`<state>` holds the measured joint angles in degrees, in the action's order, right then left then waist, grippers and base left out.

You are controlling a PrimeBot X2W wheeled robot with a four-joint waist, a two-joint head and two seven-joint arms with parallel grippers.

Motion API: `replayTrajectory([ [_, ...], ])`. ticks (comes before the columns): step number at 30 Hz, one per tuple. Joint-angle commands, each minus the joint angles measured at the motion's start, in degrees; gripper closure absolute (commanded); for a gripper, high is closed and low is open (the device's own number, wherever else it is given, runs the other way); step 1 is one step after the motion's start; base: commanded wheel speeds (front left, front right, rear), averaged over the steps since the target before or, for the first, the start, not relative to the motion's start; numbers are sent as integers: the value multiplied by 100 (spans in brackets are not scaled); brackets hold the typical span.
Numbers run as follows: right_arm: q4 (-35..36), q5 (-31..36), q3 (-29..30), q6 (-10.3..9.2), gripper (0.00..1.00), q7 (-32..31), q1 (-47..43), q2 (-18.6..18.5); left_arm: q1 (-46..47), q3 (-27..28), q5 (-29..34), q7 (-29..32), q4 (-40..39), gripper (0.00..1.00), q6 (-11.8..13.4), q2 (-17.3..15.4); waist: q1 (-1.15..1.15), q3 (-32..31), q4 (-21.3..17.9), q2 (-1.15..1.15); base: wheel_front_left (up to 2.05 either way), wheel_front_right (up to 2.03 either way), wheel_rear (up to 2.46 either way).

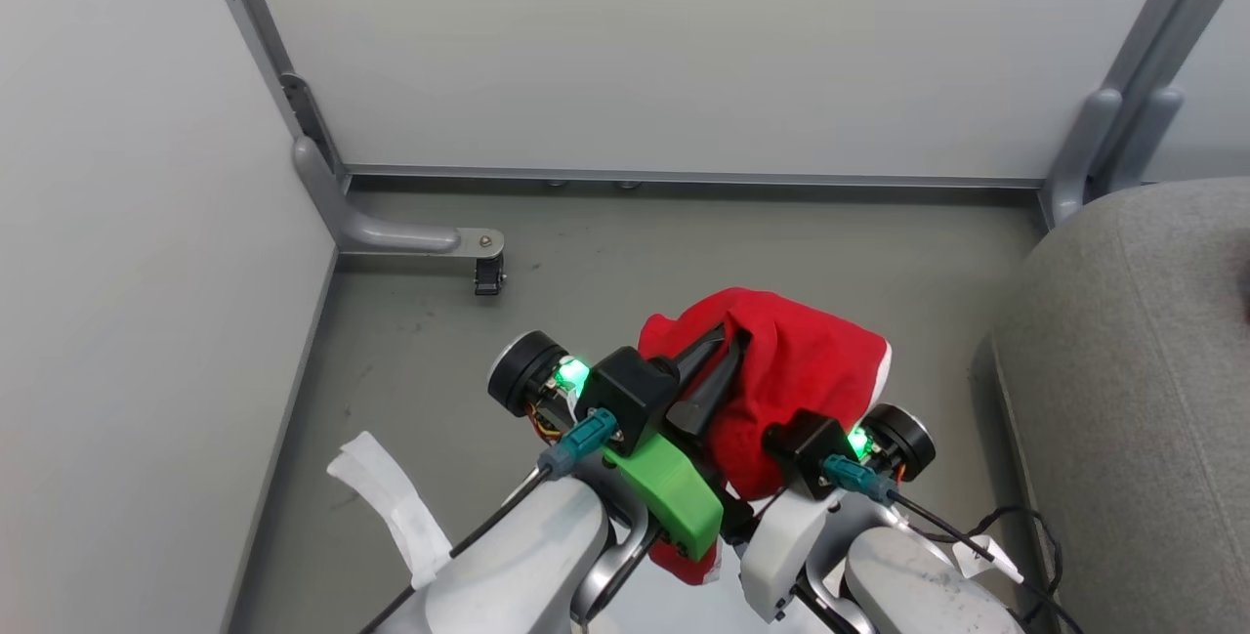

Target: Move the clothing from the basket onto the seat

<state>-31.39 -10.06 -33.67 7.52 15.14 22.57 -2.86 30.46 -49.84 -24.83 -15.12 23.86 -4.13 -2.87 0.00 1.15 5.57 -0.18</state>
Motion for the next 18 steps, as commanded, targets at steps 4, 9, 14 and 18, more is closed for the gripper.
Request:
replayTrajectory([
  [4, -118, -405, -14, -6, 100, 0, 58, -24, 113, -96, -185, -4, 23, 100, 151, -12, 0, 21, 245, 18, 0, 0, 0],
  [9, -32, -517, 55, -6, 100, 0, -113, -20, 23, 73, -155, -4, 96, 100, 237, -9, 0, 91, 51, 18, 0, 0, 0],
  [14, 96, -475, 261, -6, 100, 0, -316, -25, -122, 292, -58, -4, 141, 0, 288, -11, 0, 114, -408, 18, 0, 0, 0],
  [18, 252, -376, 496, -6, 100, 1, -466, -21, -213, 529, 107, -4, 241, 0, 275, -19, 0, 183, -1021, 18, 0, 0, 0],
])
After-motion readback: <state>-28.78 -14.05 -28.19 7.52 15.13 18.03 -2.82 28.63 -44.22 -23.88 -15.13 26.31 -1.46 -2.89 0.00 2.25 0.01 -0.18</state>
